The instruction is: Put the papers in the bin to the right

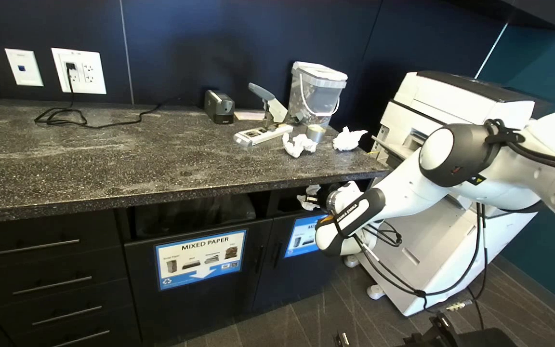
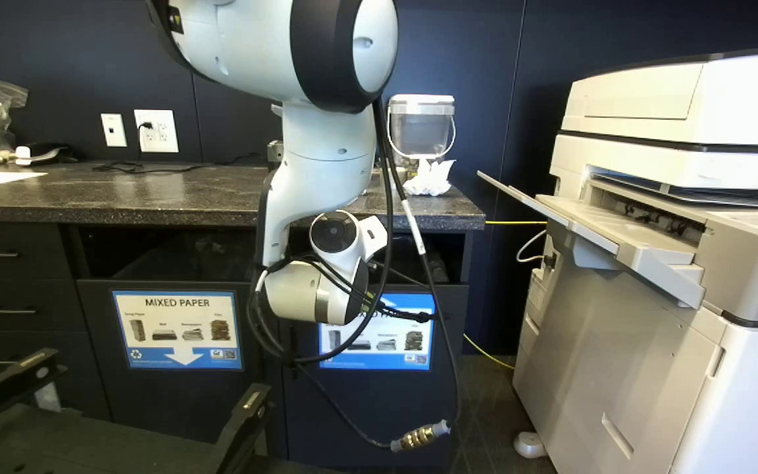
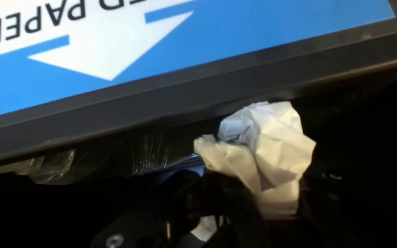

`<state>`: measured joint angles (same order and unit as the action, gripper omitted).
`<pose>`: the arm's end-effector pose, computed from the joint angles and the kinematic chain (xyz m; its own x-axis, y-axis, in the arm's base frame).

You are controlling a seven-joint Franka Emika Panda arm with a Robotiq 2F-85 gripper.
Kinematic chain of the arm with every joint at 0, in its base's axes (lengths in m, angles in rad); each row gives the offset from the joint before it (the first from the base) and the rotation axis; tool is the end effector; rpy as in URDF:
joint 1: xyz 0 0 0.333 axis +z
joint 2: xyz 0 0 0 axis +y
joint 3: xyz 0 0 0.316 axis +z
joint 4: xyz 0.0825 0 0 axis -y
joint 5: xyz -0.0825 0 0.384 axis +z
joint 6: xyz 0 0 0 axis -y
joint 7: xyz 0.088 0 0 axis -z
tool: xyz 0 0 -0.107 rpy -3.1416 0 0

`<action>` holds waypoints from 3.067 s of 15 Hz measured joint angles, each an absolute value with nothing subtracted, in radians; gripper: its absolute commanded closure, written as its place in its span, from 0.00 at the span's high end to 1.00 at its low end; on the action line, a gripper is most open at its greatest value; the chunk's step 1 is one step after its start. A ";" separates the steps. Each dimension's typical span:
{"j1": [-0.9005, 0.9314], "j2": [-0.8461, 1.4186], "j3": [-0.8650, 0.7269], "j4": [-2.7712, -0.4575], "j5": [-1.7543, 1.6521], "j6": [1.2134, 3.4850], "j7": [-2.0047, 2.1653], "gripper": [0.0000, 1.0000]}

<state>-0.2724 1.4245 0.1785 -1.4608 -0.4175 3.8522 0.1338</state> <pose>0.6398 -0.0364 -0.0274 0.5432 -0.0985 0.8338 0.0848 -0.9816 -0.1712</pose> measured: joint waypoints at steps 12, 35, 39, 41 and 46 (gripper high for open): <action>-0.258 1.486 0.207 -1.330 -0.430 3.834 0.166 0.45; -0.202 1.478 0.116 -1.301 -0.430 3.755 0.120 1.00; -0.192 1.429 0.094 -1.325 -0.430 3.684 0.097 1.00; -0.184 1.393 0.074 -1.367 -0.427 3.651 0.093 1.00; -0.191 1.225 0.067 -1.550 -0.427 3.432 0.058 1.00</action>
